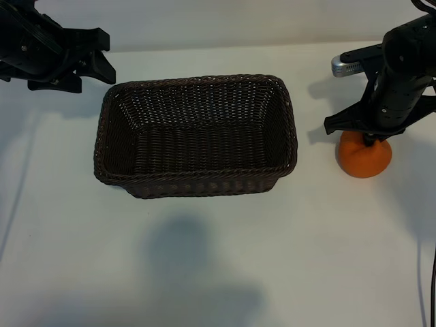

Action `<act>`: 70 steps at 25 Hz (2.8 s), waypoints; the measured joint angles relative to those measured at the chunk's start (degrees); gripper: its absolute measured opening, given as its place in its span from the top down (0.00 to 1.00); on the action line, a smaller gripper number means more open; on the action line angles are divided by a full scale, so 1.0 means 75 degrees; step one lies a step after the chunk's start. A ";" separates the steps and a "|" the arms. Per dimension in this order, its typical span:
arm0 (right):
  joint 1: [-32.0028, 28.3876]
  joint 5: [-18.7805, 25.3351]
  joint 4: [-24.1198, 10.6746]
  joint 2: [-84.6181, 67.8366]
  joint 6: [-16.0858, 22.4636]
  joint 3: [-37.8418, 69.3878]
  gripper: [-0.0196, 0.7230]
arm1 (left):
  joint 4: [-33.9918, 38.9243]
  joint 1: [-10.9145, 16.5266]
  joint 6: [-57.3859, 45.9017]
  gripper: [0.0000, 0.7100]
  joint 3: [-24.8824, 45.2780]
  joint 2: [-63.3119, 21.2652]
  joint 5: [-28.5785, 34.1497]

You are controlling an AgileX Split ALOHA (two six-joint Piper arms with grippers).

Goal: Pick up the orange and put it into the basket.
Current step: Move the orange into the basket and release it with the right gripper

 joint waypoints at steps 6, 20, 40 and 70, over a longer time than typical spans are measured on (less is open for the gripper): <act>0.0000 0.0169 -0.0087 0.0000 -0.0007 -0.0007 0.91 | 0.0000 0.0000 0.0000 0.17 0.0000 0.0000 0.0007; -0.0017 0.0866 -0.0096 -0.1146 -0.0133 -0.0468 0.91 | -0.0012 0.0000 0.0018 0.17 0.0000 0.0000 0.0113; 0.1237 0.1382 0.1058 -0.1399 -0.0926 -0.1697 0.91 | -0.0042 0.0000 0.0018 0.17 0.0000 0.0000 0.0177; 0.3133 0.0141 0.1894 0.0872 -0.2208 -0.2506 0.91 | -0.0042 0.0000 0.0011 0.17 0.0000 0.0000 0.0177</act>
